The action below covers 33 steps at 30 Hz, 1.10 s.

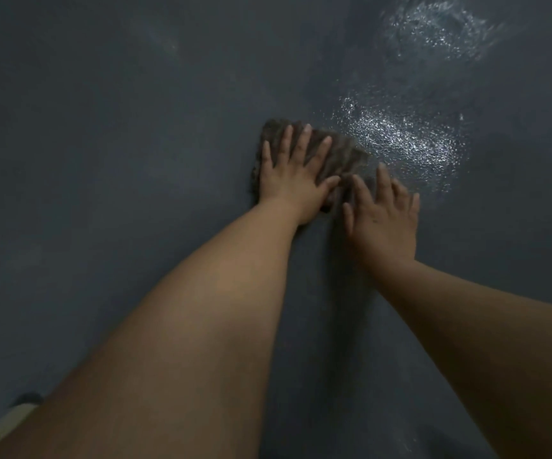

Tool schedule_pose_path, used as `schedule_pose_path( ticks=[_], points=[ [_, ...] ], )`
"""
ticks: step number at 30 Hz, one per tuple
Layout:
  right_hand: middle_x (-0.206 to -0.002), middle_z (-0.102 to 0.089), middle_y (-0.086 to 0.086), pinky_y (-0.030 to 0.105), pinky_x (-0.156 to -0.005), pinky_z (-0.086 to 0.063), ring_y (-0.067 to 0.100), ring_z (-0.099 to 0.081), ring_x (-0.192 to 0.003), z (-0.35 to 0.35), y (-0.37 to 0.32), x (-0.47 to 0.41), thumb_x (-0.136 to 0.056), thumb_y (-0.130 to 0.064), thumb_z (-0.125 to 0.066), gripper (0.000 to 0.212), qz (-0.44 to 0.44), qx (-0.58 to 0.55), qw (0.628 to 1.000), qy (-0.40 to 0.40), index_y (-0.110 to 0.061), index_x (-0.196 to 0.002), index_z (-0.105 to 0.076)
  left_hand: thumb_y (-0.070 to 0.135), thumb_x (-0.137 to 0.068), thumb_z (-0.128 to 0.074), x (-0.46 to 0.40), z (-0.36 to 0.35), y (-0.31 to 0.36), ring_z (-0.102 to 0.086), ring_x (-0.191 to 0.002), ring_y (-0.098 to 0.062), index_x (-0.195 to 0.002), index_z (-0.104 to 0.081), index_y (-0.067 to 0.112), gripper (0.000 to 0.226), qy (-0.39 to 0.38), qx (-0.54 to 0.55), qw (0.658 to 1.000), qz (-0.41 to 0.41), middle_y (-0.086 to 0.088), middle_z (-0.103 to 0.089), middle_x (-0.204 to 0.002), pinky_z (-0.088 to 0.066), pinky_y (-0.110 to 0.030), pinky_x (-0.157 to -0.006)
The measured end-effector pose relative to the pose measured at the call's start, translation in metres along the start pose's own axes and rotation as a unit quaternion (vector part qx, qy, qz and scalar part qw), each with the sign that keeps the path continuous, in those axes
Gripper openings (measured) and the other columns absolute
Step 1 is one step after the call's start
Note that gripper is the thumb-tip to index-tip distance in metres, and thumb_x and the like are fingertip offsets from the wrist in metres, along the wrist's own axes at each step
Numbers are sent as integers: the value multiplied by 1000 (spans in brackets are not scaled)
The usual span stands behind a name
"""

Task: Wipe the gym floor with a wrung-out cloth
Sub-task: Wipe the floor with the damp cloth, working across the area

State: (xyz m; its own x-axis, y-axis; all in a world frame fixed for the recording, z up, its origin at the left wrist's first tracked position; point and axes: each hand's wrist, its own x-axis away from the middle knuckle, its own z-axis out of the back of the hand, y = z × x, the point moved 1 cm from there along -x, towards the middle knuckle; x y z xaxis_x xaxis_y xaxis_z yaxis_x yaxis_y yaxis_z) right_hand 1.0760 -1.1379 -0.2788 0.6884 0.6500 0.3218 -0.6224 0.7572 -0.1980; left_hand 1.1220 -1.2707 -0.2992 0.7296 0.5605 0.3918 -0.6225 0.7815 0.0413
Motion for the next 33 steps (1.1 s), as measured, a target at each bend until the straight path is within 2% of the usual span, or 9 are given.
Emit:
schedule_pose_path(
  ticks=[8,13,18,20,22,25,27,30,33],
  points=[
    [-159,13,4,45,-116,2,29,0,-145,-12,-32,34,-100,-41,-28,55,85,16,995,-57,-30,-151,-11,53,-98,-23,59,-22,-102,12,-145,-26,-151,3,28,64,28,88,965,245,-1,12,-159,5,-49,-115],
    [-158,18,4,49,-115,5,31,5,-145,-31,-49,77,-100,-45,-24,56,105,37,989,-102,-35,-151,-4,53,-98,-23,139,-53,-170,12,-145,-27,-151,1,28,64,25,139,907,397,-2,10,-159,2,-51,-116],
    [-158,18,4,51,-114,6,33,6,-144,-42,-54,103,-100,-46,-24,56,112,48,986,-114,-36,-150,-2,52,-98,-23,184,-74,-165,8,-145,-30,-152,-3,28,62,44,173,862,474,-5,6,-159,1,-51,-115],
    [-158,15,4,50,-114,7,33,4,-144,-45,-52,110,-100,-44,-26,56,104,39,989,-103,-34,-151,-4,51,-98,-25,185,-76,-146,7,-145,-32,-152,-5,27,62,55,173,863,471,-7,6,-159,1,-50,-115],
    [-159,13,4,49,-114,7,32,3,-145,-47,-48,115,-100,-42,-27,57,98,33,990,-93,-31,-151,-6,52,-97,-27,184,-76,-115,7,-145,-35,-152,-4,26,65,47,154,887,432,-10,5,-159,1,-51,-114],
    [-159,9,4,46,-114,7,30,0,-145,-52,-44,121,-99,-39,-20,56,63,24,995,-73,-24,-152,-11,61,-91,-18,187,-81,-46,8,-143,-40,-151,-2,28,71,28,123,958,258,-14,6,-158,1,-54,-113],
    [-159,9,5,45,-114,8,28,0,-145,-54,-42,126,-93,-40,-12,62,23,16,997,-75,-22,-152,-10,63,-88,-11,189,-79,-11,12,-143,-39,-151,-1,31,71,10,114,981,154,-12,11,-158,5,-55,-112],
    [-159,12,4,45,-115,6,26,4,-145,-58,-39,129,-101,-39,-20,55,2,30,995,-92,-23,-152,-7,60,-94,-24,185,-76,-17,22,-142,-31,-149,7,36,67,-21,97,989,108,-5,21,-156,13,-50,-112],
    [-159,10,3,46,-116,4,26,3,-145,-58,-39,130,-100,-40,-26,58,9,37,996,-81,-24,-152,-7,56,-96,-24,182,-74,-51,16,-144,-24,-149,10,32,67,-1,39,995,89,-2,19,-157,10,-45,-115]
  ],
)
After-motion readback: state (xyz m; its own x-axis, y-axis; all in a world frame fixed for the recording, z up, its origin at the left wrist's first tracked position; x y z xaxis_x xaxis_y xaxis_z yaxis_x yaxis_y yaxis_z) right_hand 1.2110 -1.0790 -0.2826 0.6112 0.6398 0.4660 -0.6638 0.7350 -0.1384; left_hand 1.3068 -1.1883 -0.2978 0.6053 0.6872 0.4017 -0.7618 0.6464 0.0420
